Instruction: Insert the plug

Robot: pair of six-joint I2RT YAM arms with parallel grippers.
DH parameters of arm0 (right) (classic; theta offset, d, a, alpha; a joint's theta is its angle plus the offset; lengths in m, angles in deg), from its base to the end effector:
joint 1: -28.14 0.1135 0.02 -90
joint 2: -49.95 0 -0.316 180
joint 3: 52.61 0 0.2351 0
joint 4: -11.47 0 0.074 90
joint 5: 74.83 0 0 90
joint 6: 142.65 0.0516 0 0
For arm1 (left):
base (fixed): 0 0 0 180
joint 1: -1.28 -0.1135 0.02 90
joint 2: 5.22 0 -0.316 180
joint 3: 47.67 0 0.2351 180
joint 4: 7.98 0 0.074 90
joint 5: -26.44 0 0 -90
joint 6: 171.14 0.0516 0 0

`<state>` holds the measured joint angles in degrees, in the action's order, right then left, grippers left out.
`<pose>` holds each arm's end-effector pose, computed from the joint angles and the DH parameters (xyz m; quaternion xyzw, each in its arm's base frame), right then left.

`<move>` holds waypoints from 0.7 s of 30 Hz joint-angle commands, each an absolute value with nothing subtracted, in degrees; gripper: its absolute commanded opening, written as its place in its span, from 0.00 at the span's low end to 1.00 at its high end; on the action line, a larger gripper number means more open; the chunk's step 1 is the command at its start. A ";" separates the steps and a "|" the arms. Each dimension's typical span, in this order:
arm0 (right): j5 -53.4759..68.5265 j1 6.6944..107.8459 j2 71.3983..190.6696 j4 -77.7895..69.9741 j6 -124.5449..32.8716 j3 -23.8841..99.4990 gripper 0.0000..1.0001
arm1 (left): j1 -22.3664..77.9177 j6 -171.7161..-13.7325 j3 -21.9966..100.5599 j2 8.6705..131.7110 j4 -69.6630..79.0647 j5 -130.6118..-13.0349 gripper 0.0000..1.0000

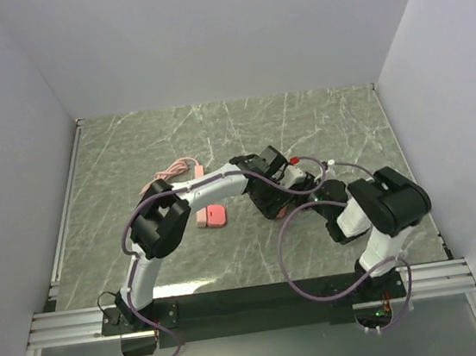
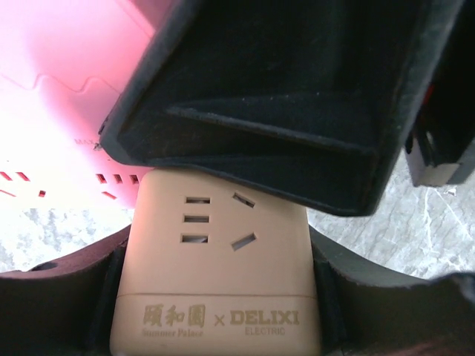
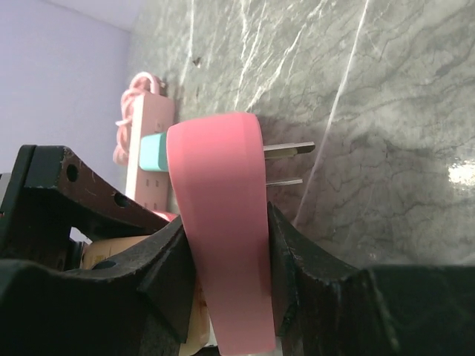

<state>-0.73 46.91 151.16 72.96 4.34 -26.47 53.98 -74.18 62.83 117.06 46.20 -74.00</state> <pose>0.2437 0.0977 0.1673 0.1739 0.7633 0.4619 0.4168 0.2772 -0.3793 0.2187 0.5009 0.8355 -0.1626 0.1565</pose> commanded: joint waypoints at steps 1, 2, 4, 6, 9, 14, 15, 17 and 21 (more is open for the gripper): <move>-19.38 53.28 142.71 62.21 4.05 -27.02 0.00 | 54.01 -77.98 58.62 120.74 18.50 -70.96 0.19; -18.42 53.19 141.11 59.82 1.78 -26.76 0.00 | 54.01 -78.42 57.82 119.86 17.71 -70.51 0.31; -15.43 53.11 136.38 51.85 -0.43 -25.70 0.00 | 53.66 -79.12 55.11 117.23 16.57 -69.20 0.66; -13.06 53.19 133.38 46.72 -3.60 -24.39 0.00 | 53.31 -79.91 53.08 114.42 14.55 -68.05 0.99; -9.98 52.84 128.89 40.21 -6.41 -22.98 0.02 | 52.43 -80.79 48.95 110.12 10.78 -67.69 0.99; -8.13 51.61 126.60 36.59 -7.65 -21.83 0.03 | 51.11 -83.95 40.95 101.77 5.49 -67.96 0.99; -7.52 51.61 125.98 36.50 -7.65 -21.57 0.04 | 50.41 -84.04 39.81 100.88 5.57 -68.39 1.00; -6.11 51.61 125.28 35.80 -8.00 -21.31 0.05 | 49.79 -84.57 38.40 98.95 5.31 -67.70 0.99; -2.77 51.35 124.05 32.90 -9.49 -19.81 0.11 | 48.04 -85.01 31.38 91.05 -0.13 -71.11 0.99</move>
